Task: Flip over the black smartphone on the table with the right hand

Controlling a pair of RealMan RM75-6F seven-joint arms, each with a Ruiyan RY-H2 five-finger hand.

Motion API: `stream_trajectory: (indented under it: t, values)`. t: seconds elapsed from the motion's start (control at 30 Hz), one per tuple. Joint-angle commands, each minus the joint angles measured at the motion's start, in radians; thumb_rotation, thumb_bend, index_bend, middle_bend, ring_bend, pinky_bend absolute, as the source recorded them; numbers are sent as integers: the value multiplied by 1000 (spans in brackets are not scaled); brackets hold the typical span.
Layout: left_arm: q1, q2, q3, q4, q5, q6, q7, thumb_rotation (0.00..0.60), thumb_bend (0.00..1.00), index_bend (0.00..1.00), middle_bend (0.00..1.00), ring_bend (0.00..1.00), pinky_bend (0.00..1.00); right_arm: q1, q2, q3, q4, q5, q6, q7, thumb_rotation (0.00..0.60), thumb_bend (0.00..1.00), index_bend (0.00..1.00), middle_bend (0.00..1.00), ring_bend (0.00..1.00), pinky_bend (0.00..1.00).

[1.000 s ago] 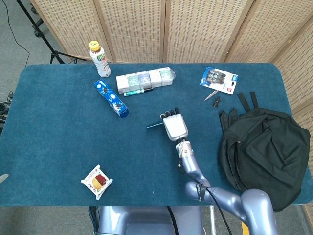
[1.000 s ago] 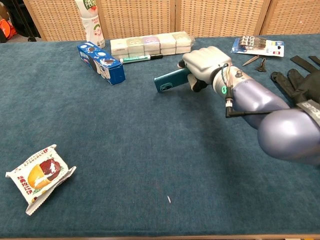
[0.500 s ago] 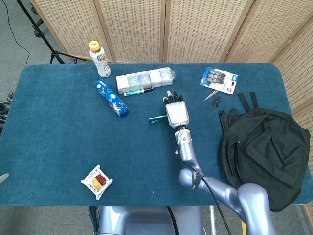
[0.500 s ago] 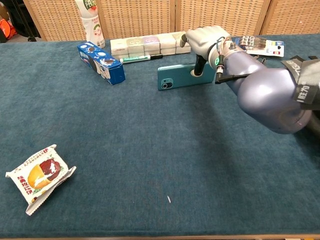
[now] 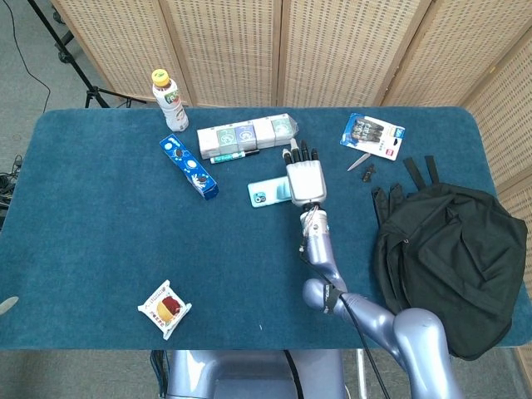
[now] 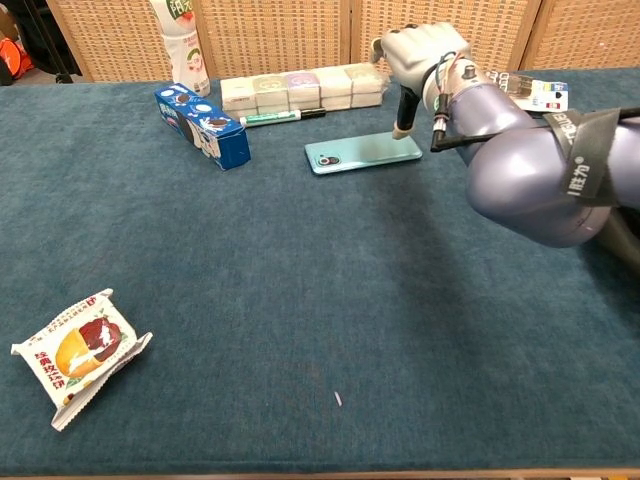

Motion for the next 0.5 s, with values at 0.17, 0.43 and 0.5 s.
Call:
stream_trajectory:
  t: [0.17,0.43,0.5]
  values:
    - [-10,-1,-6,2,-21,-20,4,600,0,0,0,0,0,40,-32,0,102,-7,-27,58,600,0,148,0,0,176]
    - [-14,0,-7,1,-27,-28,8,600,0,0,0,0,0,-45,73,-59,-102,-76,21,124,600,0,148,0,0,175]
    - [-12,-1,-4,-1,-21,-26,11,600,0,0,0,0,0,-87,129,-91,-199,-106,49,120,600,0,148,0,0,167]
